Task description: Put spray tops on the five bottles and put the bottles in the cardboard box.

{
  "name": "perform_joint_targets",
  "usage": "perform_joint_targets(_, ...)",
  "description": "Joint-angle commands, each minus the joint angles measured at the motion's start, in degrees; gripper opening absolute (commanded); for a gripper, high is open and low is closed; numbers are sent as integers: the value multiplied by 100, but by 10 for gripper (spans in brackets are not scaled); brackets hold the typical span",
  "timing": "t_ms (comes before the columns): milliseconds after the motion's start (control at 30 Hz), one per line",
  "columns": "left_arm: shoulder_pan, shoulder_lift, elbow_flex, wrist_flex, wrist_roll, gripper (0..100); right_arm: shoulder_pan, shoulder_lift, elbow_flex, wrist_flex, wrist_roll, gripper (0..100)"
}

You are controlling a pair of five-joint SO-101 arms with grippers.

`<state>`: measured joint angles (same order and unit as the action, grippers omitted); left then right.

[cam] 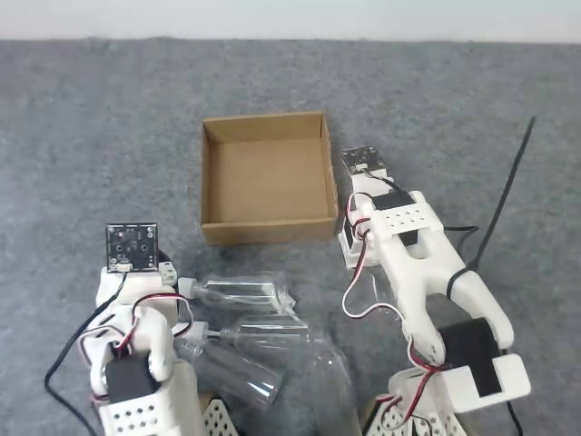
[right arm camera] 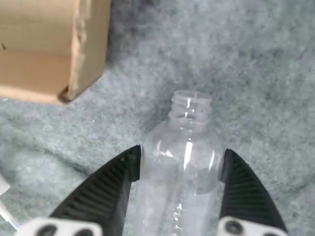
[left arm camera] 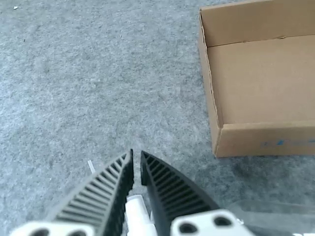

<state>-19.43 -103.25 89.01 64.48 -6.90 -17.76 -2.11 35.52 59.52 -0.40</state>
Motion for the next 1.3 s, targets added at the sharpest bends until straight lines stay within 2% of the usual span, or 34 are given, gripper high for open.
perform_joint_targets(0,9,-149,-40,-185,-62,24,75,-57,-299,48,79,218)
perform_joint_targets(167,9,-149,4,-185,-62,24,75,-57,-299,75,97,132)
perform_joint_targets(700,9,-149,4,-185,-62,24,40,-136,-334,418,123,125)
perform_joint_targets(1100,9,-149,4,-185,-62,24,57,-620,-167,462,123,84)
perform_joint_targets(1267,9,-149,4,-185,-62,24,31,-1068,-158,813,123,83)
